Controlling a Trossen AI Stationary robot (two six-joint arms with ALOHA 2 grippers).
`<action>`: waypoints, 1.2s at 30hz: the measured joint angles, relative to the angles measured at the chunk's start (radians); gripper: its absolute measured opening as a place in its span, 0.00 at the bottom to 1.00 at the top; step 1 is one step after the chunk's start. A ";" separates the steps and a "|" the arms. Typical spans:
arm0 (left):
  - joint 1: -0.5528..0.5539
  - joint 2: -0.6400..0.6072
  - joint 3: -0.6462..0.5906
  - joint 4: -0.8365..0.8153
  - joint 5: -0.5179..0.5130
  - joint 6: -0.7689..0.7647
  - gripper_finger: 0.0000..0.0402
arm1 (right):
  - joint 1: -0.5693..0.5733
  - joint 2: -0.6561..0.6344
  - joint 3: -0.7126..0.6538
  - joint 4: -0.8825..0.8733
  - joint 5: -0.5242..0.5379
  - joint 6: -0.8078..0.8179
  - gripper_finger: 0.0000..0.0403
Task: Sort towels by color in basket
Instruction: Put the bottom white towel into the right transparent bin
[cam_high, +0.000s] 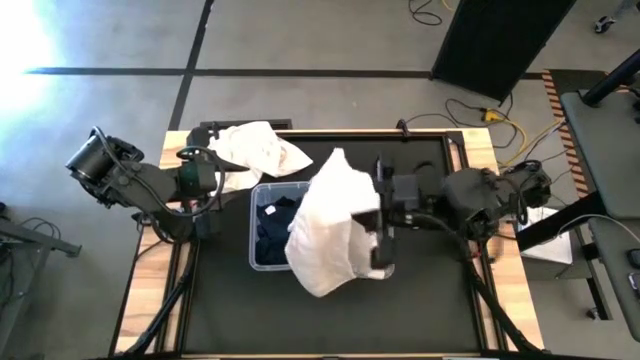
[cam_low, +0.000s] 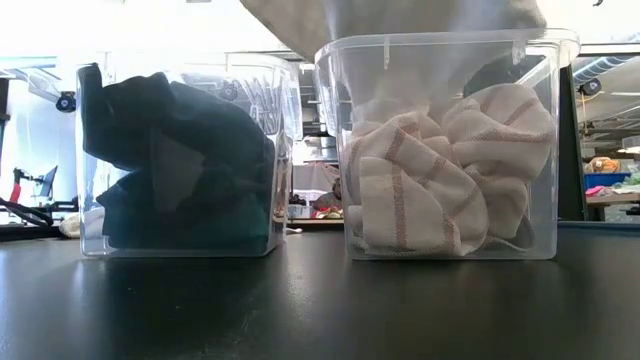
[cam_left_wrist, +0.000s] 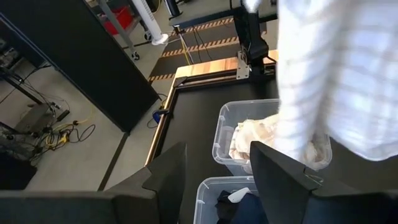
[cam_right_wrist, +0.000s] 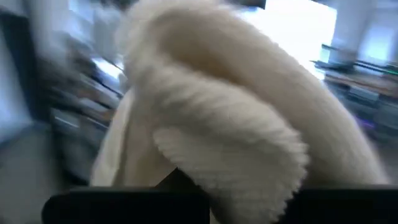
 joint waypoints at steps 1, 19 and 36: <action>0.000 0.000 0.000 -0.002 0.000 0.000 0.40 | 0.001 -0.001 0.000 -0.028 0.046 -0.005 0.03; 0.000 0.000 0.000 -0.072 0.001 -0.065 0.40 | 0.015 -0.046 -0.075 -1.307 0.493 0.748 0.03; 0.000 0.004 0.000 -0.070 0.001 -0.075 0.40 | 0.016 -0.079 -0.287 -1.024 -0.064 0.517 0.03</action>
